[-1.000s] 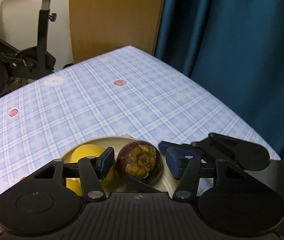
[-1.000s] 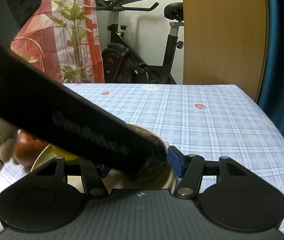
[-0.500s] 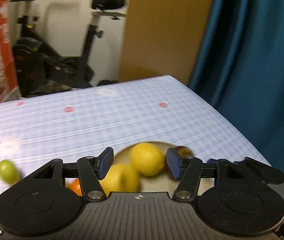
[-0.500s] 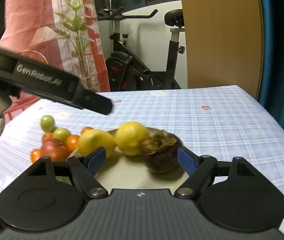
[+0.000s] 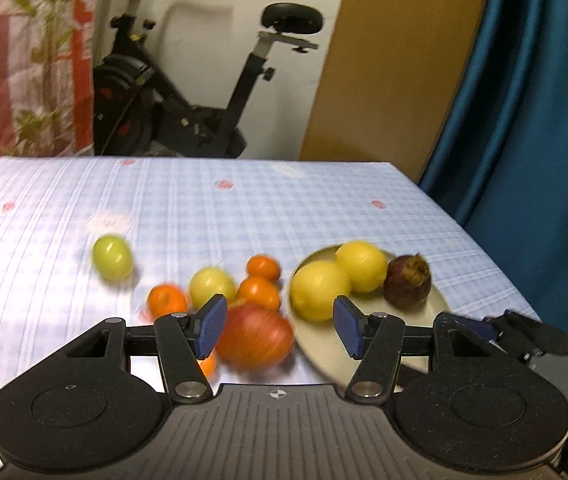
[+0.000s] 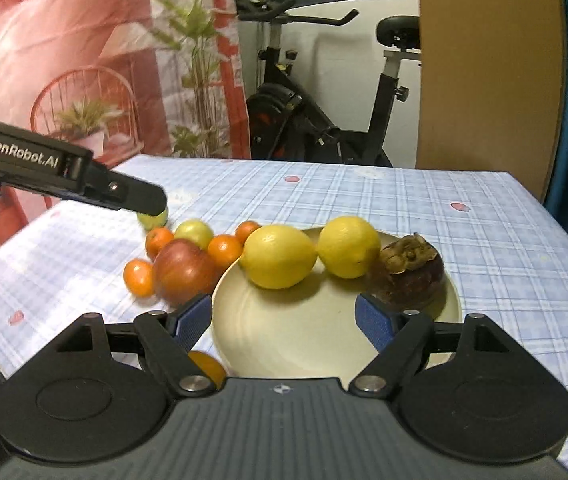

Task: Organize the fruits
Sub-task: 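Move the left gripper back toward the round orange on the tablecloth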

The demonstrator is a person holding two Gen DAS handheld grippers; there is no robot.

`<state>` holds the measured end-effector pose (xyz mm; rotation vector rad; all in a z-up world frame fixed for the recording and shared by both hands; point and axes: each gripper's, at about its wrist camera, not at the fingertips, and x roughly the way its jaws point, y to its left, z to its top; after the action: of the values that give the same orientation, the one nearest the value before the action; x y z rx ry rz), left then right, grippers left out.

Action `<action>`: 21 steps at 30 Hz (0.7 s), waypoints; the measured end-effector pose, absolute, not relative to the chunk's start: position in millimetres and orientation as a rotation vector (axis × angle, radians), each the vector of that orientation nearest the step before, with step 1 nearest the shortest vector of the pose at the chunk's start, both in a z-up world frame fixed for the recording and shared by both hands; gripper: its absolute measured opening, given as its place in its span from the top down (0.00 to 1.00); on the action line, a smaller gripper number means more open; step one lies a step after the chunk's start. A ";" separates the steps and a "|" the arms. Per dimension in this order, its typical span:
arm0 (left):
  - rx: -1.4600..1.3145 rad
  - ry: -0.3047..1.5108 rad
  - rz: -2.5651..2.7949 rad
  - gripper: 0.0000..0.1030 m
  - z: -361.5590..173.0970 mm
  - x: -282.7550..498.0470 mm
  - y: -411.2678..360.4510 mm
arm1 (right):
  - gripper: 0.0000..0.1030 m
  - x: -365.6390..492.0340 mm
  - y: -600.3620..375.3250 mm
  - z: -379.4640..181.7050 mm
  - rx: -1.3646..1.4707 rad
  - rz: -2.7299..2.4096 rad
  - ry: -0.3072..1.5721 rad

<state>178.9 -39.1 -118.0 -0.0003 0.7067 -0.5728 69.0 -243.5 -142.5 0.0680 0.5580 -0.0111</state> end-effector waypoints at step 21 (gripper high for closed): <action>-0.038 0.778 -0.539 0.41 -154.6 157.7 2.1 | 0.32 68.2 -212.7 -162.3 -0.008 0.124 0.660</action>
<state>157.7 2.1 -154.6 -0.0382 0.7785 -0.5389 68.2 -212.7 -162.3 -0.0083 0.6598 0.1238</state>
